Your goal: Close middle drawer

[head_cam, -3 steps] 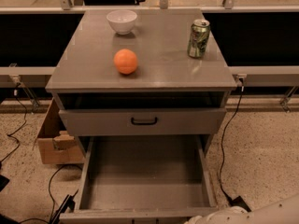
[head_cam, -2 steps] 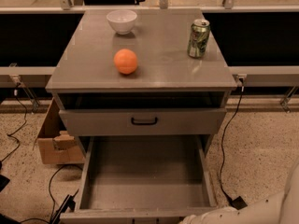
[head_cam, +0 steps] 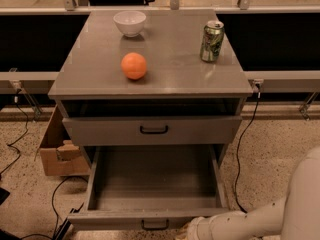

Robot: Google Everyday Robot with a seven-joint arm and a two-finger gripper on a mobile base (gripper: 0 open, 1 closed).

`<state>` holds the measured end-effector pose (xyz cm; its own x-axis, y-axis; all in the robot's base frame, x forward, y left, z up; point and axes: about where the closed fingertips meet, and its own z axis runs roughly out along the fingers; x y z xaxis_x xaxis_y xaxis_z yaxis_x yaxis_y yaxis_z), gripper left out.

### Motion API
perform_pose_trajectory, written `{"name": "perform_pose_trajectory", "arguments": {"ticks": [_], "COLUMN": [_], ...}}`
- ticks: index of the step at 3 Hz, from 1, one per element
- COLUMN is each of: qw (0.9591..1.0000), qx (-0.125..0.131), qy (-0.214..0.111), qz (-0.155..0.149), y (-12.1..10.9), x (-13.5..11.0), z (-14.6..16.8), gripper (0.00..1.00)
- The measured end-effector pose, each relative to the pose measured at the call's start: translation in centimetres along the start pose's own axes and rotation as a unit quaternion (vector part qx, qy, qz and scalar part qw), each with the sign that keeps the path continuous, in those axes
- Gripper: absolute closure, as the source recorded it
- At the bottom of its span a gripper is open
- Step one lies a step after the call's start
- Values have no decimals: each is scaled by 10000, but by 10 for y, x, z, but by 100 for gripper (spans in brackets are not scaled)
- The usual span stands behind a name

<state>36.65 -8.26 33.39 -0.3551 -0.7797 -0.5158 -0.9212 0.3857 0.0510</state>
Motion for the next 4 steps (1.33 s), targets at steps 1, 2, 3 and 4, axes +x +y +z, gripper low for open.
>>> {"name": "perform_pose_trajectory", "arguments": {"ticks": [1, 2, 3, 4], "qw": [9995, 9980, 9980, 9968], "qx": [272, 531, 531, 596], "qy": [-73, -154, -154, -268], "qz": [-152, -293, -293, -450], "y": [-36, -86, -86, -101], "x": [-22, -55, -55, -63], "z": [-5, -6, -6, -1], "gripper": [100, 100, 100, 100]}}
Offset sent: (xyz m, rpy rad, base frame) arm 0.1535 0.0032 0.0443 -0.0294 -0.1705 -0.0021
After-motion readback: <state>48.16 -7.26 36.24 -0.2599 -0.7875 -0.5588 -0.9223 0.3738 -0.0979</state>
